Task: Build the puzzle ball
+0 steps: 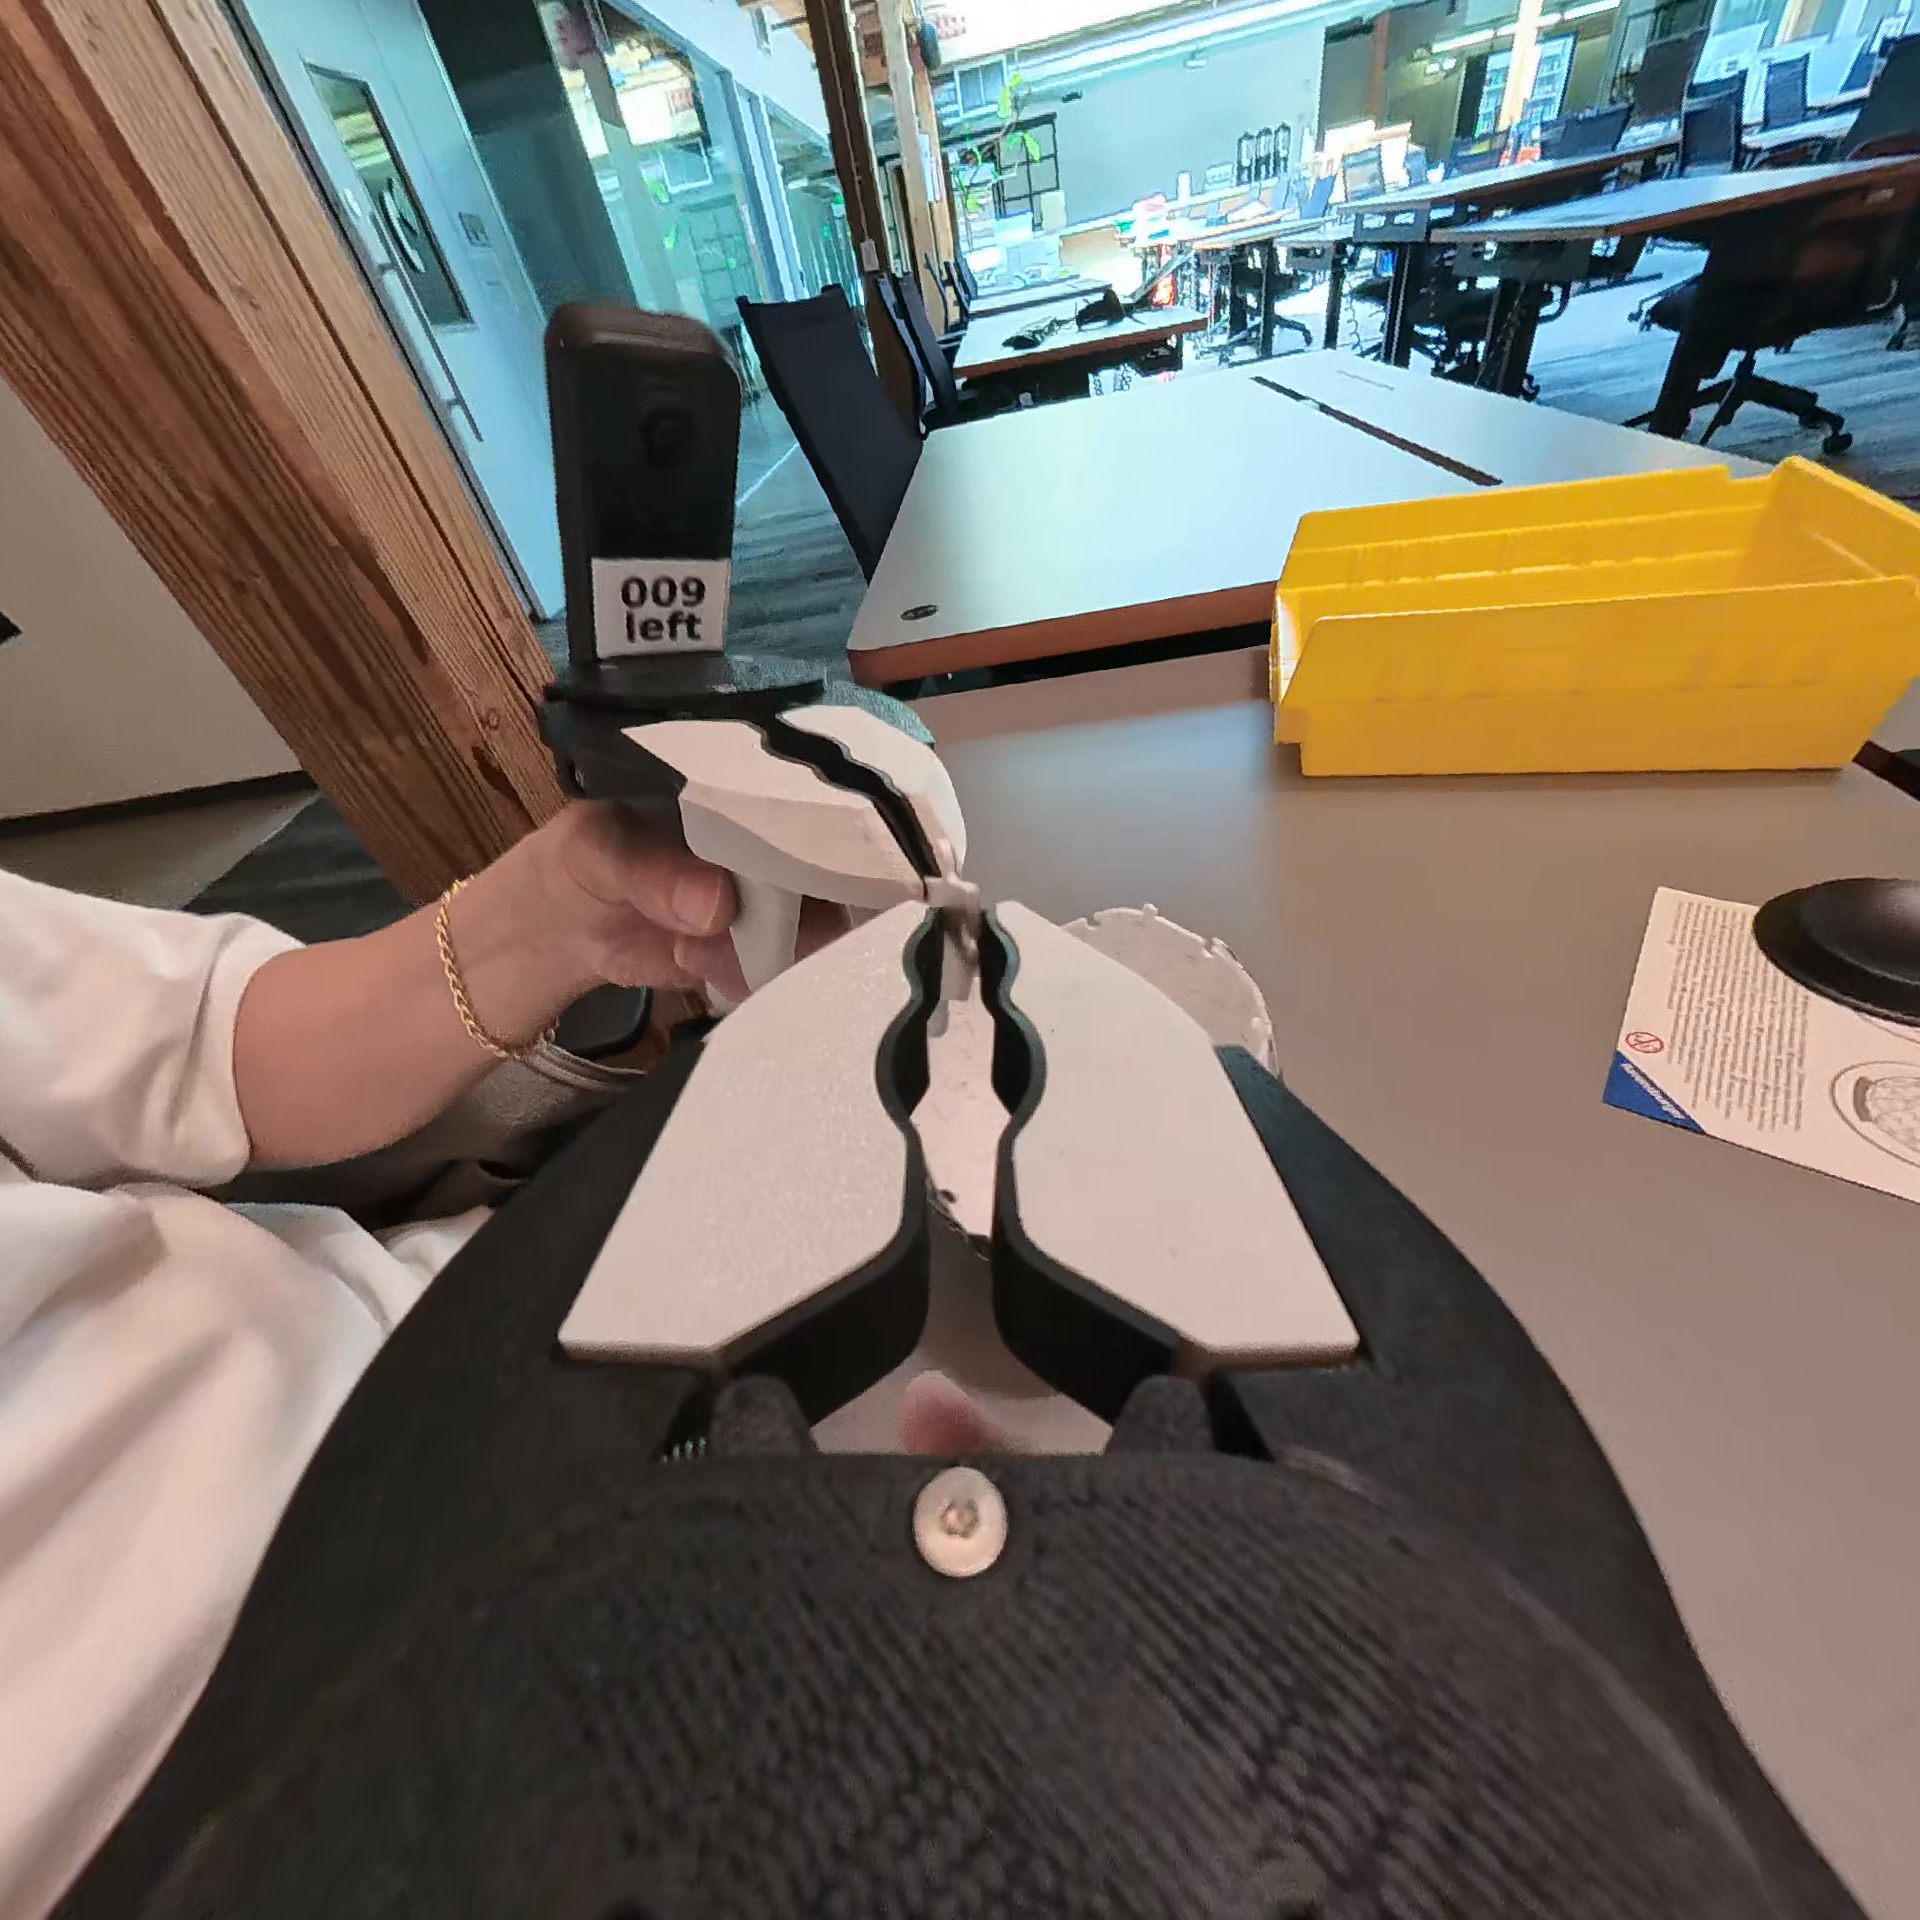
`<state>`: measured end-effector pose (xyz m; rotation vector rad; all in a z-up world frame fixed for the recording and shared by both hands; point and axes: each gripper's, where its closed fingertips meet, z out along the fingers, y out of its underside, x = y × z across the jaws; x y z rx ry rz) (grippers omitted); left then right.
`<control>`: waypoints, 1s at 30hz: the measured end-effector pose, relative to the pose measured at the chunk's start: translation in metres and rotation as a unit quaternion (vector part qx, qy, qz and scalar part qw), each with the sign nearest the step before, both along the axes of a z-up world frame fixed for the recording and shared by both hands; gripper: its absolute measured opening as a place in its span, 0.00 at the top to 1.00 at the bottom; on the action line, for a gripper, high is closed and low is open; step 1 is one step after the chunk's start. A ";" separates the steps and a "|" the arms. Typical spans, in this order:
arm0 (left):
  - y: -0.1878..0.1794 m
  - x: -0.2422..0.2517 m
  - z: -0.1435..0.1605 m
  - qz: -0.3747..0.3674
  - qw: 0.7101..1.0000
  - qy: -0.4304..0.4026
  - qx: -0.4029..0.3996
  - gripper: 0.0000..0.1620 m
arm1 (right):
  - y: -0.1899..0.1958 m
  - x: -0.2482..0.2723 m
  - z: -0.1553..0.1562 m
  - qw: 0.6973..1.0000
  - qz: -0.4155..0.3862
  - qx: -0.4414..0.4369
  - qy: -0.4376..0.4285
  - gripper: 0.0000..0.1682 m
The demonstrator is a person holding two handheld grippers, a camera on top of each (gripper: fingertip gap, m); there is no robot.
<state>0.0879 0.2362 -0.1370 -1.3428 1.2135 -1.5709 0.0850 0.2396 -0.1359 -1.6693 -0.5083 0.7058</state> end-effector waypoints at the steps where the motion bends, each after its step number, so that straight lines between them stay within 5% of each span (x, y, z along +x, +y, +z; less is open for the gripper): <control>1: 0.001 0.000 0.001 0.000 1.000 -0.004 -0.005 0.99 | 0.001 0.000 0.001 1.000 -0.001 -0.001 0.007 0.96; 9: 0.017 -0.004 -0.007 0.034 0.998 0.020 0.040 0.96 | 0.012 -0.004 -0.009 1.000 -0.013 -0.019 -0.018 0.99; 12: 0.038 -0.016 0.002 0.076 0.993 0.028 0.087 0.76 | 0.020 0.004 -0.027 0.995 -0.046 -0.065 -0.065 0.99; 17: 0.121 -0.052 -0.011 0.215 0.961 0.113 0.131 0.64 | 0.031 0.022 -0.046 0.974 -0.086 -0.142 -0.153 0.99; 24: 0.126 -0.050 -0.093 0.079 0.957 0.279 0.017 0.61 | 0.052 0.024 -0.064 0.958 -0.070 -0.208 -0.186 0.99; 30: 0.108 -0.045 -0.123 0.052 0.939 0.340 -0.008 0.66 | 0.056 0.030 -0.080 0.943 -0.072 -0.253 -0.203 0.99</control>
